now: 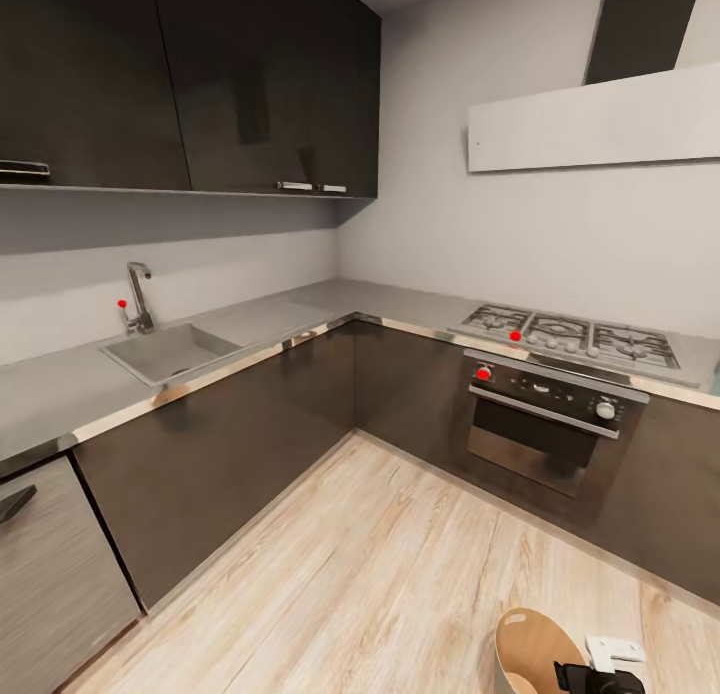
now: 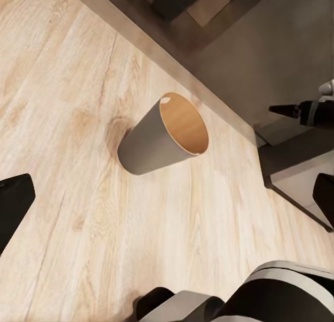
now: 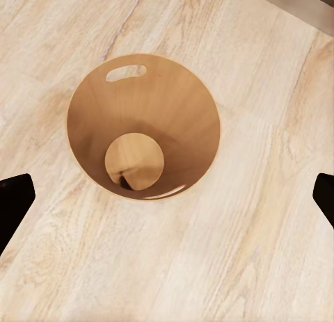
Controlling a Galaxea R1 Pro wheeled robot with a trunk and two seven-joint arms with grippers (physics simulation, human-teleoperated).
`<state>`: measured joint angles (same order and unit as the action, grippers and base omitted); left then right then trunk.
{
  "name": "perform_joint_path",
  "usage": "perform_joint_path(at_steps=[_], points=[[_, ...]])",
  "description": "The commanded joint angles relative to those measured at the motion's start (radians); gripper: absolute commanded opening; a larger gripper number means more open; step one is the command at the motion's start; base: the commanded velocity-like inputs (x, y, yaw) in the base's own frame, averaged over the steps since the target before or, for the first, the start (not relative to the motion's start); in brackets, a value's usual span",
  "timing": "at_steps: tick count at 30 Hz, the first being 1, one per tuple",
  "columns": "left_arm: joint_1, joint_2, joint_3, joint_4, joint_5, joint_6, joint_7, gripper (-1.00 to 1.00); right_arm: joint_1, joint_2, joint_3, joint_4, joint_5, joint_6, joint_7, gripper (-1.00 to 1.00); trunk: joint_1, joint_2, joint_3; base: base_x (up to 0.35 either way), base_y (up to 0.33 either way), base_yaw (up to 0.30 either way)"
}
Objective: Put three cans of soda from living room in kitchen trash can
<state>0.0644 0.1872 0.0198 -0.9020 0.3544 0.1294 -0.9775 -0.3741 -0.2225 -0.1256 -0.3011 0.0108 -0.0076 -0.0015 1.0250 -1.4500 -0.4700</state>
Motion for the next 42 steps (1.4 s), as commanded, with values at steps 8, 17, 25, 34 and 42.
perform_joint_path(at_steps=[8, 17, 25, 34, 42], points=[[0.000, 0.000, 0.002, 0.000, 0.000, -0.003, -0.001, 1.00, 0.000, 0.000, 0.000, 0.000, 0.000, -0.001, 0.000, 1.00, 0.000, 0.000, 0.000, 0.000, -0.108, 0.000], [0.000, 0.008, 0.003, 0.000, 0.000, -0.004, -0.001, 1.00, 0.000, 0.000, 0.000, -0.001, 0.000, -0.002, 0.001, 1.00, 0.000, 0.000, 0.000, 0.004, -0.119, 0.000], [0.000, 0.019, 0.003, 0.000, 0.000, -0.002, -0.001, 1.00, 0.000, 0.000, 0.001, -0.001, 0.000, -0.002, 0.001, 1.00, 0.000, 0.000, 0.000, 0.135, -0.110, 0.000], [0.000, 0.020, 0.003, 0.000, 0.000, -0.003, -0.001, 1.00, 0.000, 0.000, 0.001, -0.001, -0.001, -0.002, 0.001, 1.00, 0.000, 0.000, 0.000, 0.261, -0.007, 0.000], [0.000, 0.020, 0.004, 0.001, 0.000, -0.003, -0.001, 1.00, 0.000, 0.000, 0.001, -0.001, 0.000, -0.002, 0.001, 1.00, 0.000, 0.000, 0.000, 0.076, 0.000, 0.000]])
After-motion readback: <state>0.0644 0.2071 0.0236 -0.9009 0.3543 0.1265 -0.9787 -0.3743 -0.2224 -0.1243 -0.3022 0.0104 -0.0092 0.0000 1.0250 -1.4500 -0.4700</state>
